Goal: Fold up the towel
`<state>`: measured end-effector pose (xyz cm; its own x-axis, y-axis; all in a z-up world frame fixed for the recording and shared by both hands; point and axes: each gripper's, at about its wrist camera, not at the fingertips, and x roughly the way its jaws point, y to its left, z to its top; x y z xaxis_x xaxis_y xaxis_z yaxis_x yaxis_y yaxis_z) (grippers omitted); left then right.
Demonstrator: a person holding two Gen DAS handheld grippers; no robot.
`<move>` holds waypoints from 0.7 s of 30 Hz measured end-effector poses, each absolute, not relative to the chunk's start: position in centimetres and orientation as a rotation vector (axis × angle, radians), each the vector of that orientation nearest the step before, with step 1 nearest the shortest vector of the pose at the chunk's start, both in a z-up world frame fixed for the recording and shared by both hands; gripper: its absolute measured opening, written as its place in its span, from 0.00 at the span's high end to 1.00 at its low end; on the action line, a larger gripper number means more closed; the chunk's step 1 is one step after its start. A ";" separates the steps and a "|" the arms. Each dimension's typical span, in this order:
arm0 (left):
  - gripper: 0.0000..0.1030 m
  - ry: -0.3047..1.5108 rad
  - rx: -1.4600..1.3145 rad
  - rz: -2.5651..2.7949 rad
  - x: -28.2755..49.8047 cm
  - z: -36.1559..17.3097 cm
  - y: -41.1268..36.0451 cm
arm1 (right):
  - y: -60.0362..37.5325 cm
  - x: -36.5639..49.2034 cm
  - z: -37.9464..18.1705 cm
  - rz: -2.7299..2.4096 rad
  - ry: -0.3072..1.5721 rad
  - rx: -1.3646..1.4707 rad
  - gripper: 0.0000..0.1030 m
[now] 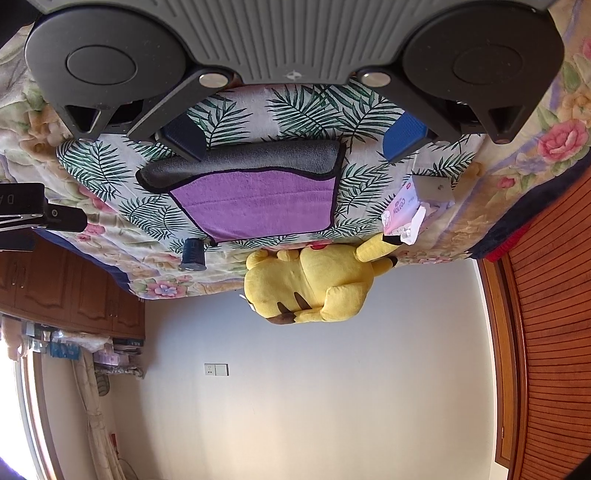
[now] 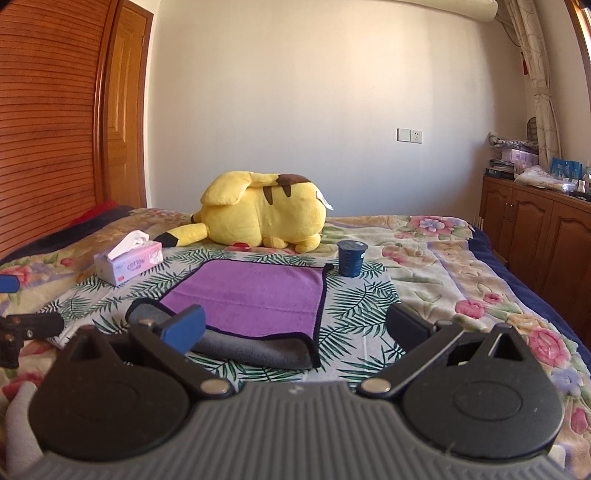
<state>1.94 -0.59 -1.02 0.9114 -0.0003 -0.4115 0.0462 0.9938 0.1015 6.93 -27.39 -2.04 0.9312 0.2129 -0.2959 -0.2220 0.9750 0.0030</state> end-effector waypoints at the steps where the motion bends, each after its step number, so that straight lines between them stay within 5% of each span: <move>1: 0.16 0.424 0.112 -0.023 2.0 -1.1 -0.7 | -27.4 7.0 -2.1 0.225 0.302 -0.031 0.00; 21: 0.16 0.458 0.098 -0.057 5.8 -1.5 0.0 | -26.3 10.4 -3.2 0.290 0.383 -0.034 0.00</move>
